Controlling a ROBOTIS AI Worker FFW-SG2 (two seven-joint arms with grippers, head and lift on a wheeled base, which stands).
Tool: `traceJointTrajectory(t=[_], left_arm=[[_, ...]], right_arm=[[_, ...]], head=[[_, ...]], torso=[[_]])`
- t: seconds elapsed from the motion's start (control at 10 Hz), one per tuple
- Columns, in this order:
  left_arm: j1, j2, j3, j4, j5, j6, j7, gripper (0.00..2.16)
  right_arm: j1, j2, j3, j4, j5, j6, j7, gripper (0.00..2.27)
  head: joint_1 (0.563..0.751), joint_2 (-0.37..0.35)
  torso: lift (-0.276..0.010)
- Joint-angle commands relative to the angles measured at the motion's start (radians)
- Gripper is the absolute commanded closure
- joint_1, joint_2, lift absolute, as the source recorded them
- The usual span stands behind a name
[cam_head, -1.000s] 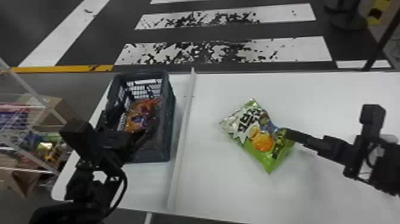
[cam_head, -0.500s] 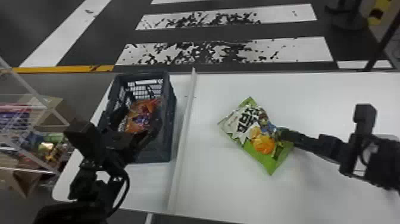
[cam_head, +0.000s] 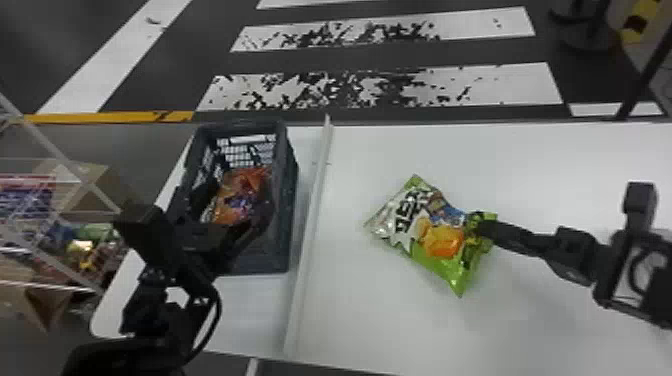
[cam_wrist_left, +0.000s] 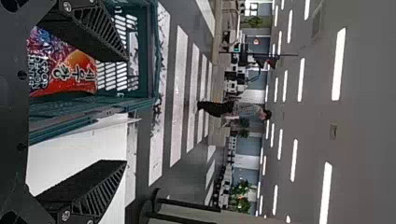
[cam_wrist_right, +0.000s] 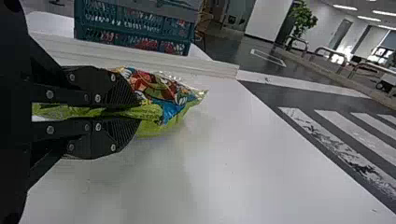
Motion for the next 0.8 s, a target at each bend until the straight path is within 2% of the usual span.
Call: traceJointTrajectory(t=[0.0,0.2,0.3,0.5,0.6,0.7], left_arm=[[-0.001,0.000,0.000,0.001,0.004,0.000,0.000,0.10],[-0.003,0.000,0.000,0.001,0.006,0.000,0.000,0.10],[-0.003,0.000,0.000,0.003,0.006,0.003,0.000,0.10],[-0.006,-0.002,0.000,0.007,0.006,0.003,0.000,0.10],[-0.007,-0.002,0.000,0.007,0.006,0.003,0.000,0.10],[-0.007,-0.002,0.000,0.007,0.006,0.003,0.000,0.10]], right_arm=[[0.030,0.000,-0.055,-0.107,-0.038,0.038,-0.015,2.25],[0.069,-0.008,-0.089,-0.288,0.009,0.023,-0.081,2.25],[0.096,-0.011,-0.082,-0.390,0.112,-0.041,-0.114,2.25],[0.193,-0.011,0.065,-0.568,0.477,-0.268,-0.156,2.25],[0.250,-0.016,0.137,-0.607,0.617,-0.397,-0.162,2.25],[0.299,-0.037,0.238,-0.620,0.799,-0.511,-0.203,2.25]], head=[[0.695,0.190],[0.695,0.167],[0.695,0.141],[0.695,0.066],[0.695,0.045],[0.695,0.042]], torso=[[-0.095],[-0.095],[-0.095],[-0.095],[-0.095],[-0.095]])
